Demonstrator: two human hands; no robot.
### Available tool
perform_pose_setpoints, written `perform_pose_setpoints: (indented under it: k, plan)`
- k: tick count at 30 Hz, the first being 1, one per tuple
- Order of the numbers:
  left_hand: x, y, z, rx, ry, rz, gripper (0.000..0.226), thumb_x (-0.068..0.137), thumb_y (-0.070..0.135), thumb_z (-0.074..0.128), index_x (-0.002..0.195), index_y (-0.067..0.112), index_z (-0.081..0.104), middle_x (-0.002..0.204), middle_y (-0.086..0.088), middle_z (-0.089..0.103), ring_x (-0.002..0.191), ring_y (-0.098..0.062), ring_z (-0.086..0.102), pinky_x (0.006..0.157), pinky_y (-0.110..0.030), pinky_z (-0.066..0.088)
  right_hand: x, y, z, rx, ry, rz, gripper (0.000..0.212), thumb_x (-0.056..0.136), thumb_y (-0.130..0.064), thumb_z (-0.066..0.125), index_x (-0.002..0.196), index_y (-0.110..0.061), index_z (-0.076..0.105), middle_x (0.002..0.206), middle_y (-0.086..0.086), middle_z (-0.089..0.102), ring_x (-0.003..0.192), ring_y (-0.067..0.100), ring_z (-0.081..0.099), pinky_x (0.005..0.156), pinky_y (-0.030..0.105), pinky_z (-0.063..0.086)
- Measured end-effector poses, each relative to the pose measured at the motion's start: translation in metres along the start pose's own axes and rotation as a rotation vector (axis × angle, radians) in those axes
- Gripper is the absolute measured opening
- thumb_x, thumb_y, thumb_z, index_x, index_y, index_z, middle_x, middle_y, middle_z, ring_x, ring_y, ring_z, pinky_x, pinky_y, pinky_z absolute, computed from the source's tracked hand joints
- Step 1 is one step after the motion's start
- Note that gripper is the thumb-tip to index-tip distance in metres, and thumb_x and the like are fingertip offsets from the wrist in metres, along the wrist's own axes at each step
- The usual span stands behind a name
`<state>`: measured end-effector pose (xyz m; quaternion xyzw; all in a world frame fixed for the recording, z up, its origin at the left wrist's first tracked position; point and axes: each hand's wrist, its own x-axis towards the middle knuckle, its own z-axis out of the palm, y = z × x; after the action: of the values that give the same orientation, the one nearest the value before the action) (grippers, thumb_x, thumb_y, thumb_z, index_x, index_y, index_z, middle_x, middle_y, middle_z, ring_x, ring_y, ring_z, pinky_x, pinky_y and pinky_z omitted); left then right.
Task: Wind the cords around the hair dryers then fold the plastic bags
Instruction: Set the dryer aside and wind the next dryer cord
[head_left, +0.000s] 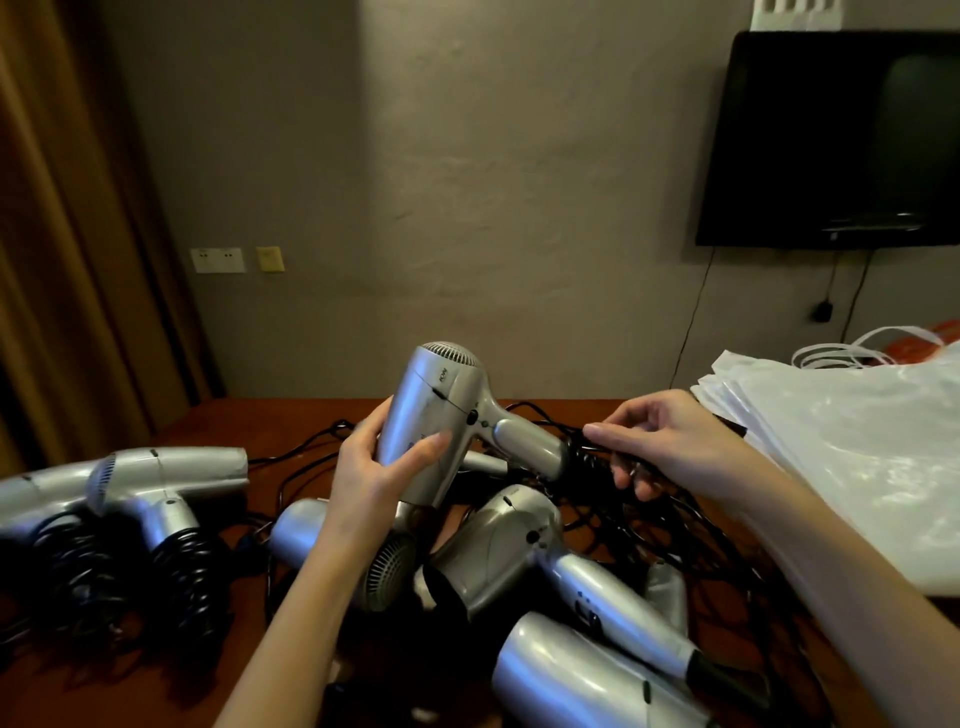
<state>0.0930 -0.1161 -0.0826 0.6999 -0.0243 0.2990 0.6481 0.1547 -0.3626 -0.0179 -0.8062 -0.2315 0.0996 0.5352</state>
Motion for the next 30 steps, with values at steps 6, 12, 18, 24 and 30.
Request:
perform_pose_setpoints:
  k: [6,12,18,24,30]
  plan:
    - [0.001,-0.003,-0.002,-0.001,0.103,0.028,0.059,0.051,0.055,0.071,0.105,0.033,0.064,0.095,0.006,0.071,0.083,-0.003,0.067,0.067,-0.020,0.053,-0.004,0.000,0.007,0.320,-0.164,0.012,0.022,0.095,0.002,0.048,0.111,-0.006,0.060,0.097,0.015,0.073,0.069,0.018,0.070,0.063,0.024,0.058]
    - [0.002,-0.006,0.000,-0.109,0.175,-0.029,0.067,0.054,0.053,0.076,0.112,0.021,0.066,0.099,-0.007,0.073,0.088,-0.022,0.070,0.067,-0.030,0.056,-0.003,-0.001,0.011,0.233,-0.077,-0.022,0.021,0.090,-0.003,0.060,0.109,-0.011,0.064,0.087,0.015,0.074,0.065,0.024,0.072,0.063,0.034,0.059]
    - [0.002,-0.008,0.005,-0.170,0.217,-0.062,0.068,0.057,0.052,0.078,0.113,0.017,0.066,0.098,-0.008,0.073,0.087,-0.023,0.070,0.072,-0.036,0.054,0.002,0.007,0.022,0.224,0.085,-0.139,0.005,0.087,-0.005,0.063,0.083,-0.002,0.063,0.068,0.014,0.071,0.052,0.024,0.066,0.054,0.026,0.057]
    - [0.003,-0.009,-0.003,-0.263,0.289,-0.089,0.056,0.062,0.050,0.078,0.105,0.016,0.069,0.096,-0.013,0.072,0.087,-0.029,0.067,0.079,-0.044,0.052,-0.002,0.007,0.027,0.283,-0.146,-0.199,0.039,0.091,0.005,0.053,0.123,-0.017,0.059,0.100,0.013,0.073,0.078,0.022,0.073,0.065,0.018,0.054]
    - [0.003,-0.006,-0.001,-0.335,0.225,-0.136,0.058,0.062,0.045,0.077,0.108,0.012,0.068,0.091,-0.013,0.074,0.079,-0.024,0.070,0.067,-0.033,0.055,0.001,0.015,0.032,0.160,-0.146,-0.113,0.017,0.087,-0.014,0.065,0.099,-0.004,0.072,0.080,0.015,0.074,0.057,0.022,0.068,0.049,0.025,0.054]
